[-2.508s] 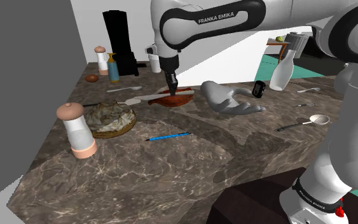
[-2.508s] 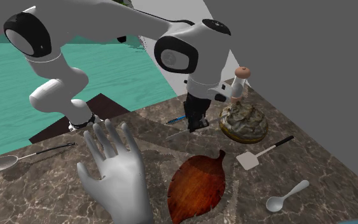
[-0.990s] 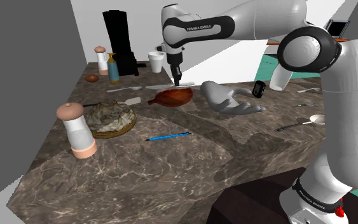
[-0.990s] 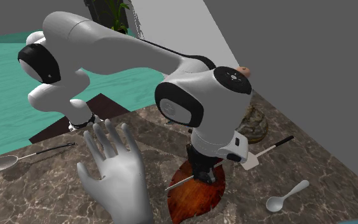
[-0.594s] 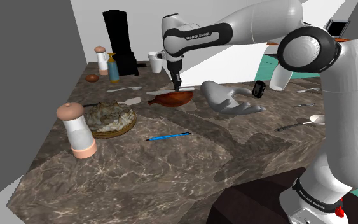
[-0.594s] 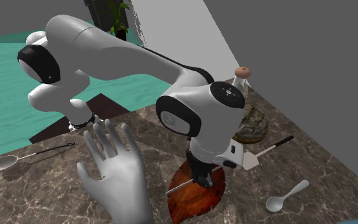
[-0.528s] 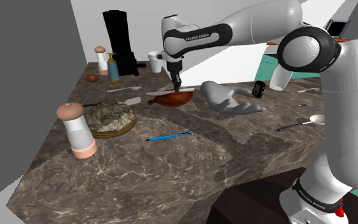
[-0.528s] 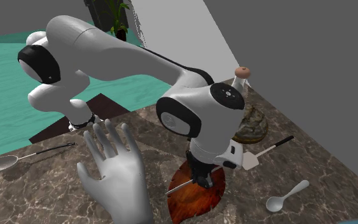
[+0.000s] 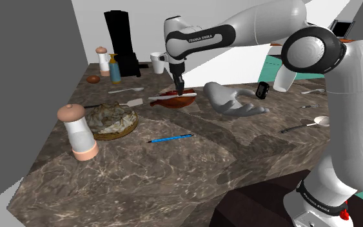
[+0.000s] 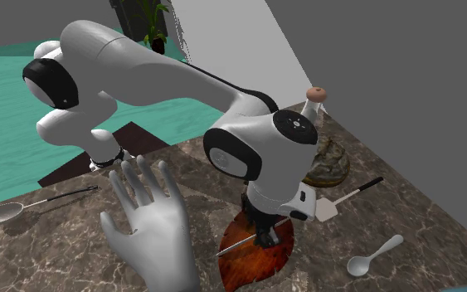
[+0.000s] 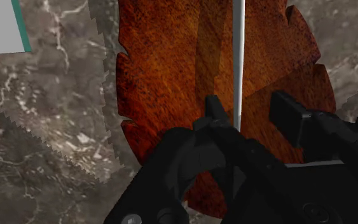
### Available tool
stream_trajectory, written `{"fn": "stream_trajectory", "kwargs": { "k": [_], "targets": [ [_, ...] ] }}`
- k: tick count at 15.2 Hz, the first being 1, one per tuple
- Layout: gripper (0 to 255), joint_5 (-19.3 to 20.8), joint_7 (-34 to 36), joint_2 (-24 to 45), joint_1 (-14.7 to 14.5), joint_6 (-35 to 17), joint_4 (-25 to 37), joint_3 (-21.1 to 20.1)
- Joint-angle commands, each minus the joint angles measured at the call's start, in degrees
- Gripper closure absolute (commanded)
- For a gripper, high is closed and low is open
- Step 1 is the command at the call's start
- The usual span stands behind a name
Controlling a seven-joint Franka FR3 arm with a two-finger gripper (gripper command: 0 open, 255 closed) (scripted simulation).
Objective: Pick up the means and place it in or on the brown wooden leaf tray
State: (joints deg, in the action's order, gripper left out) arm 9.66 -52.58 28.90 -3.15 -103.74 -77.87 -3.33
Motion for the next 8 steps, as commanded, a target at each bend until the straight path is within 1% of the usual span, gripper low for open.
{"fn": "stream_trajectory", "kwargs": {
  "k": [1, 5, 8],
  "targets": [
    [0, 0.00, 0.00, 0.00, 0.00, 0.00, 0.00, 0.00],
    [0, 0.00, 0.00, 0.00, 0.00, 0.00, 0.00, 0.00],
    [0, -0.14, -0.31, 0.16, -0.55, 5.81, 5.96, -0.15]
  ]
}}
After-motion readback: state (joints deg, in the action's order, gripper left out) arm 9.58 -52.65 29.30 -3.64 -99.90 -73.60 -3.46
